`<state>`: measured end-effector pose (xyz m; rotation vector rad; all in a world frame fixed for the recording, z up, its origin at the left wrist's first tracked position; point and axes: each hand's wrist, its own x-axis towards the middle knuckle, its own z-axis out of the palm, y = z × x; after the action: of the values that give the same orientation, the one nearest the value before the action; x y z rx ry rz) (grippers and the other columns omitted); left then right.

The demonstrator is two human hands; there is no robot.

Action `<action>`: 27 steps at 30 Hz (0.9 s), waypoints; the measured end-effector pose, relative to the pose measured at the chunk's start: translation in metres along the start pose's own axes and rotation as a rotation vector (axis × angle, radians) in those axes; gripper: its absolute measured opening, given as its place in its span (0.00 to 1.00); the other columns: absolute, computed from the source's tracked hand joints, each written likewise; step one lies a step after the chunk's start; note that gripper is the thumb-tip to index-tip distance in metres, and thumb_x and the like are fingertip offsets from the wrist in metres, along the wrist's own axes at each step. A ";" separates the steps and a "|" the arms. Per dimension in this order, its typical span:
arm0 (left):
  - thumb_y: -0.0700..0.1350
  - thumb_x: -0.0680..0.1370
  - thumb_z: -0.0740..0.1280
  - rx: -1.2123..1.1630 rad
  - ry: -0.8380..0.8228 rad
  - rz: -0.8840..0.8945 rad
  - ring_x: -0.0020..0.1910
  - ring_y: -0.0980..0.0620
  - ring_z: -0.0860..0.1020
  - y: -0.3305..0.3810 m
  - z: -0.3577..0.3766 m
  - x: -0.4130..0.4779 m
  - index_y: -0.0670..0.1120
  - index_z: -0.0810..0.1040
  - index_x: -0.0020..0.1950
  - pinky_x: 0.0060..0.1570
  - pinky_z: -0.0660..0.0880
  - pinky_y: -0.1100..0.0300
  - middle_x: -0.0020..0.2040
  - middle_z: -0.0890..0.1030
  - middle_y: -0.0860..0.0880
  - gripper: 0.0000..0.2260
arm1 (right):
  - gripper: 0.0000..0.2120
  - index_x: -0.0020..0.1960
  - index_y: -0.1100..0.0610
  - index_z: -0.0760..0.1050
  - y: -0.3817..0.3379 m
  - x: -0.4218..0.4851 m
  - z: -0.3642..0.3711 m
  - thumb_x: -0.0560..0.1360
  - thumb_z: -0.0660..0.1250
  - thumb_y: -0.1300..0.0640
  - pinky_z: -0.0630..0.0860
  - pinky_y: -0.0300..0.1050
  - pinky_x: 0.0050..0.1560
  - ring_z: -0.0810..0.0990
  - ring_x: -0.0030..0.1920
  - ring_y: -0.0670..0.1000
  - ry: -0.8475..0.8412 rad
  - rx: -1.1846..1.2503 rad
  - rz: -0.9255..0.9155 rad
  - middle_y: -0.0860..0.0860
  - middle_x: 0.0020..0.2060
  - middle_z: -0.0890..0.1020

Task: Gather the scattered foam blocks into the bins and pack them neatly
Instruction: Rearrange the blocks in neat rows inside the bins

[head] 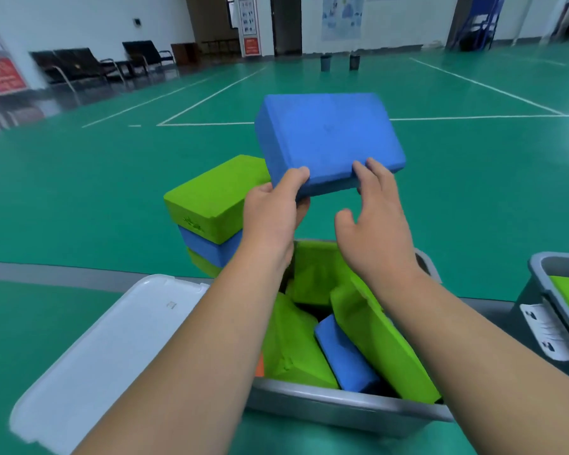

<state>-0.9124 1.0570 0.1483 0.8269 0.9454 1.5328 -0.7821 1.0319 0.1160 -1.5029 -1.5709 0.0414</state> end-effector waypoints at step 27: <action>0.67 0.75 0.72 0.505 0.241 -0.072 0.37 0.49 0.83 0.048 -0.124 -0.001 0.42 0.77 0.46 0.40 0.86 0.46 0.45 0.81 0.46 0.26 | 0.38 0.83 0.48 0.56 -0.063 0.006 0.099 0.76 0.61 0.66 0.52 0.13 0.55 0.59 0.68 0.26 -0.516 0.289 -0.070 0.43 0.83 0.48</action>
<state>-1.0432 1.0351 0.1373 0.9563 1.5624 1.3674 -0.8900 1.0752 0.1011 -1.2637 -1.9212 0.6330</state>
